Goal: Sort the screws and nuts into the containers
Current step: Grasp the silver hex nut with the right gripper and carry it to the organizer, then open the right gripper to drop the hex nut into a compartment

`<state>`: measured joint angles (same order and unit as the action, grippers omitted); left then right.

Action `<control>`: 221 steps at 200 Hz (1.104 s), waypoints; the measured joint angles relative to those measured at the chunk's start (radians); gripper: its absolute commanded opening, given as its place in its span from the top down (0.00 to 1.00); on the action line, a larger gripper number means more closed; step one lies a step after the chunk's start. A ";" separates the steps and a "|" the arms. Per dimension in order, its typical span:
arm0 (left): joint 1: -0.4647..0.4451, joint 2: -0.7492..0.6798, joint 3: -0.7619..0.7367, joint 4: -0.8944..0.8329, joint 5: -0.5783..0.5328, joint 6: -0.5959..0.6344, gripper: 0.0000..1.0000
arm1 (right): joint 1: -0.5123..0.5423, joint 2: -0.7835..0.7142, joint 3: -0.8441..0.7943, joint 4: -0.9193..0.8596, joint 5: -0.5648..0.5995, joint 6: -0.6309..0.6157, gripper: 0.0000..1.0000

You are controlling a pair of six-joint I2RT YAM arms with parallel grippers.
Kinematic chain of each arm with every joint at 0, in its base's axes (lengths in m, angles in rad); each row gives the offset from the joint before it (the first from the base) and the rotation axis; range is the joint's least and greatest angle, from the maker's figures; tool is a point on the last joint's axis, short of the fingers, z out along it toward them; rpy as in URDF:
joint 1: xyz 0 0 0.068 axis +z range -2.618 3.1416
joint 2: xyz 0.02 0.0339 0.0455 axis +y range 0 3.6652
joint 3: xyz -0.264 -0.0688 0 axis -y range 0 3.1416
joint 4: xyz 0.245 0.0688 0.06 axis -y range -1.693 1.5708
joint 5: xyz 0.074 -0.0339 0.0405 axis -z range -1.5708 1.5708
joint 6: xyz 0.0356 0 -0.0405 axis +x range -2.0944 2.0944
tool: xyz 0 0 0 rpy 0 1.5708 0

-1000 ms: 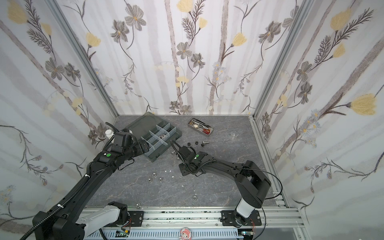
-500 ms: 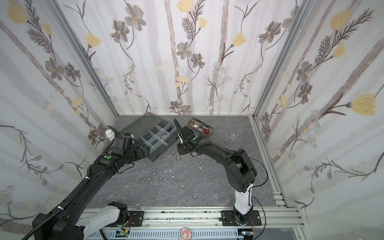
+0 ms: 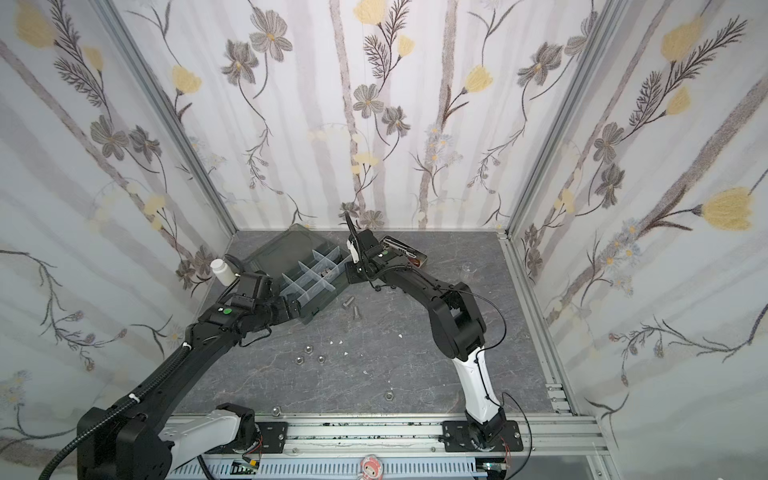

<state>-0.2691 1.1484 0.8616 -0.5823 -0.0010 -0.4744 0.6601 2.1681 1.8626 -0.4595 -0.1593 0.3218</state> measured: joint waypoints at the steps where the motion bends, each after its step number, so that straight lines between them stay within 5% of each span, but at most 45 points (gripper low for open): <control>1: 0.000 0.001 0.000 0.000 0.000 0.000 0.00 | 0.000 0.003 0.004 0.000 -0.001 -0.001 0.82; 146: 0.000 0.047 -0.015 0.006 -0.006 0.003 0.00 | -0.048 0.179 0.122 0.113 -0.098 -0.002 0.80; 221: 0.000 0.079 -0.024 0.003 0.005 -0.024 0.12 | -0.068 0.203 0.129 0.169 -0.142 0.010 0.54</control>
<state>-0.2691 1.2274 0.8375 -0.5797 0.0036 -0.4984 0.5922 2.3711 1.9919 -0.2905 -0.3012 0.3313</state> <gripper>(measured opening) 0.904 0.428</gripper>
